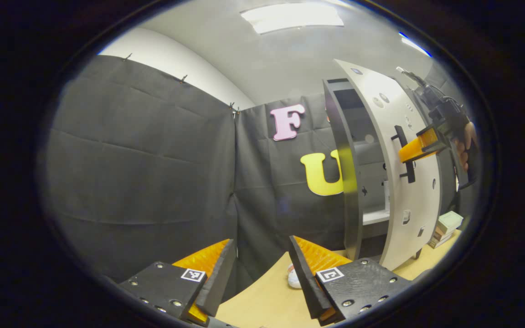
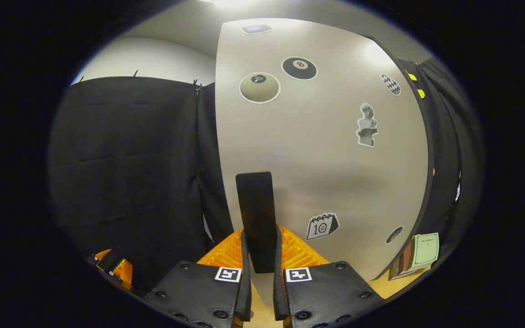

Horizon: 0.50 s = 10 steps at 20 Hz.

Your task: Open the cabinet door with the right hand, grasp the bottle in the cabinet with the left hand and place it on the coaster, then close the cabinet door with the right hand.

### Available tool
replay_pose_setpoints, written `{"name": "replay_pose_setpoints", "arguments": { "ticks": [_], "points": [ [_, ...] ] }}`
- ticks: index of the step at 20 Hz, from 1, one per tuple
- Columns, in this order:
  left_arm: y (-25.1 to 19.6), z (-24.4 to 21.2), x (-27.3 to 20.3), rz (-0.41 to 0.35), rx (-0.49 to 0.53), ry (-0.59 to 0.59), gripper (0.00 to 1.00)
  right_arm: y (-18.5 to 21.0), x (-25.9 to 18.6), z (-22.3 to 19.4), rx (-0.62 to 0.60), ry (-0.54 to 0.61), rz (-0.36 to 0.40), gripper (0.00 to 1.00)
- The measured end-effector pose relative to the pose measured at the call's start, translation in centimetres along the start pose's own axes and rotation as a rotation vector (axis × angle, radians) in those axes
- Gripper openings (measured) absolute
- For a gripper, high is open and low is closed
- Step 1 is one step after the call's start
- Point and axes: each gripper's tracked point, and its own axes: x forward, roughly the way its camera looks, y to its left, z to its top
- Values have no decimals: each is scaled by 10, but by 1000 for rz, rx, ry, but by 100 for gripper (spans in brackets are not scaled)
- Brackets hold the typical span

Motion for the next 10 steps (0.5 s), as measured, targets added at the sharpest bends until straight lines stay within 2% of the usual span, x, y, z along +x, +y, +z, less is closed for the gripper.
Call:
{"name": "replay_pose_setpoints", "arguments": {
  "ticks": [10],
  "points": [
    [-52, 19, -21, -45, -6, -18, 71, -5, -5, 1, 9, 16, 90, 21]
  ]
}}
